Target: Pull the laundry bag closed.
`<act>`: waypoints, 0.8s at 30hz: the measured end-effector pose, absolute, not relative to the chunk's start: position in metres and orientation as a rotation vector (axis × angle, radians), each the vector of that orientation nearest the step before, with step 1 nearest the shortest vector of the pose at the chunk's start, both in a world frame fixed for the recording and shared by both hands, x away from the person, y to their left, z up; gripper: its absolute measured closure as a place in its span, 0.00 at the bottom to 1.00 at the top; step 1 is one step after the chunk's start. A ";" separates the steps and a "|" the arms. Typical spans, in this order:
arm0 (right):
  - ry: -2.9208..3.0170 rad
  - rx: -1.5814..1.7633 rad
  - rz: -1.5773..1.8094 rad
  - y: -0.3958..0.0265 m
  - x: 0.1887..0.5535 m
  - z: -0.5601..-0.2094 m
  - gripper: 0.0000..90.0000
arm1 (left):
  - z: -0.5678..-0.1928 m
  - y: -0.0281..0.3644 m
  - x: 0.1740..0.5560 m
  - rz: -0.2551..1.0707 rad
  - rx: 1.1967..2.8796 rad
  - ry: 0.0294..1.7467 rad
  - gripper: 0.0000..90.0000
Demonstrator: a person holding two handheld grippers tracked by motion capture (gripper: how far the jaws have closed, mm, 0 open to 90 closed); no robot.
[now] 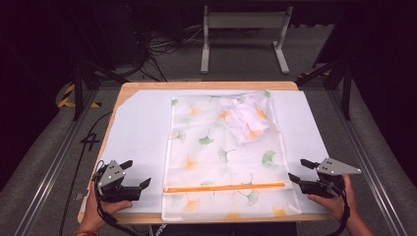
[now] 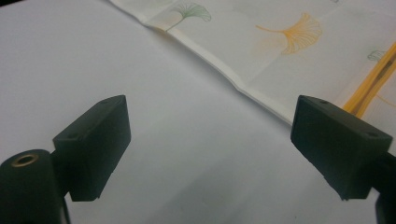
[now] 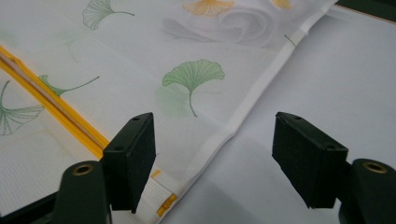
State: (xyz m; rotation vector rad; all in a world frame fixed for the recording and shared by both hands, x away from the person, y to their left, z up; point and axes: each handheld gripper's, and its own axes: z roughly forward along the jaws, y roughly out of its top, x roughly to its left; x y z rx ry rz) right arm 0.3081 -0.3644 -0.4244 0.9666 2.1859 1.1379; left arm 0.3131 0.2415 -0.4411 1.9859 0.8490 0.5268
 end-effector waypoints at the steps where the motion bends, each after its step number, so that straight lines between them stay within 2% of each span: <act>1: 2.191 0.961 1.141 -0.364 0.308 -0.425 0.34 | -0.440 0.241 0.311 0.524 1.974 0.830 0.15; 8: 2.201 0.954 1.147 -0.358 0.312 -0.423 0.34 | -0.439 0.237 0.301 0.547 1.987 0.803 0.20; 12: 2.228 0.923 1.127 -0.351 0.313 -0.424 0.34 | -0.436 0.236 0.297 0.555 1.989 0.781 0.31; 14: 2.233 0.920 1.131 -0.349 0.314 -0.424 0.35 | -0.435 0.235 0.296 0.552 1.995 0.774 0.45; 15: 2.238 0.917 1.134 -0.347 0.314 -0.424 0.35 | -0.435 0.235 0.295 0.540 1.996 0.760 0.45; 16: 2.240 0.910 1.136 -0.345 0.315 -0.423 0.36 | -0.435 0.235 0.293 0.533 1.999 0.743 0.51; 17: 2.254 0.891 1.129 -0.339 0.318 -0.422 0.37 | -0.435 0.235 0.292 0.518 2.009 0.729 0.61; 19: 2.260 0.887 1.120 -0.337 0.319 -0.421 0.37 | -0.435 0.234 0.291 0.514 2.013 0.722 0.64; 20: 2.269 0.889 1.120 -0.334 0.321 -0.420 0.37 | -0.435 0.232 0.288 0.507 2.021 0.706 0.72; 24: 2.320 0.878 1.178 -0.321 0.329 -0.414 0.43 | -0.436 0.226 0.281 0.482 2.052 0.665 0.87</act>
